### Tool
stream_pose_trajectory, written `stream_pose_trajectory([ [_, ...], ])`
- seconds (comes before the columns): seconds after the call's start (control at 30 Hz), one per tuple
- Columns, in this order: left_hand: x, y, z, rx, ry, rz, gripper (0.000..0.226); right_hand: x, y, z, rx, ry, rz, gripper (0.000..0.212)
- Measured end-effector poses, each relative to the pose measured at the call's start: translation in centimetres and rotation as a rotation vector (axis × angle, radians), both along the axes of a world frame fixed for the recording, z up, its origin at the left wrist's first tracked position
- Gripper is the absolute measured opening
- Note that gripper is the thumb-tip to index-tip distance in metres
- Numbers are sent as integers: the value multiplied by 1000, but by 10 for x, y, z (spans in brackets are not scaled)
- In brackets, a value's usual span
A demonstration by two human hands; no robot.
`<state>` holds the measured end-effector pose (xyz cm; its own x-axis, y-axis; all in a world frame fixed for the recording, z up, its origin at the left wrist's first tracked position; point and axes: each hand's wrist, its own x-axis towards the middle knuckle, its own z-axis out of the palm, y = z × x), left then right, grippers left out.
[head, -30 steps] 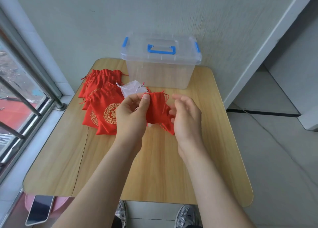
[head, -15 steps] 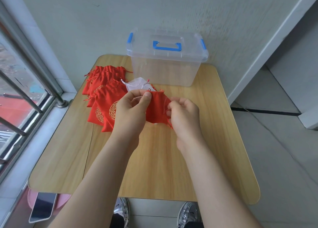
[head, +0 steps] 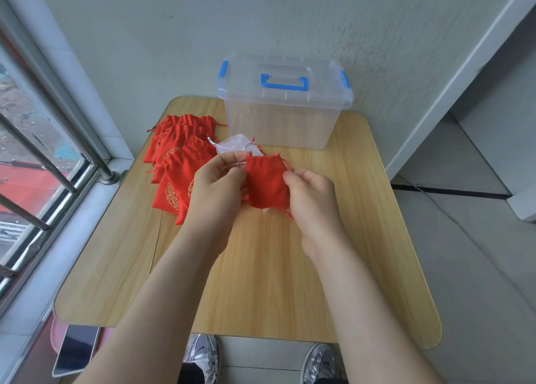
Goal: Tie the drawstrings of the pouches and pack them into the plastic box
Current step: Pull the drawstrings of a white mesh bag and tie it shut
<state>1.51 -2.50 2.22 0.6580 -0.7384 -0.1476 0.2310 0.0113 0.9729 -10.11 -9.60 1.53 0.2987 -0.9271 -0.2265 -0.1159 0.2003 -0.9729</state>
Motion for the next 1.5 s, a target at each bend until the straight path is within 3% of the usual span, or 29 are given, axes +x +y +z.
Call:
stream_pose_trajectory([
  [0.17, 2, 3, -9, 69, -337, 135, 41, -7, -2, 2, -33, -22, -14, 24],
  [0.4, 1, 4, -12, 190, -773, 310, 31, -9, -3, 2, -130, -49, 43, 23],
  [0.53, 4, 1, -19, 394, -962, 313, 33, -12, -6, 0, -189, 19, 82, 21],
  [0.7, 10, 3, -22, 470, -1014, 250, 30, -19, -16, -7, -357, 246, 67, 7],
  [0.83, 12, 4, -25, 530, -1041, 183, 22, -25, -22, -12, -444, 368, 13, 14],
  [1.0, 7, 4, -22, 631, -1033, 189, 13, -28, -24, -10, -455, 343, -139, 34],
  [1.13, 12, 4, -21, 485, -952, 167, 11, -29, -22, -3, -392, 324, -214, 45],
  [1.3, 16, 8, -19, 357, -919, 189, 7, -30, -22, 5, -210, 134, -304, 49],
  [1.5, 16, 8, -22, 383, -978, 170, 39, -24, -18, 12, 70, -254, -374, 48],
])
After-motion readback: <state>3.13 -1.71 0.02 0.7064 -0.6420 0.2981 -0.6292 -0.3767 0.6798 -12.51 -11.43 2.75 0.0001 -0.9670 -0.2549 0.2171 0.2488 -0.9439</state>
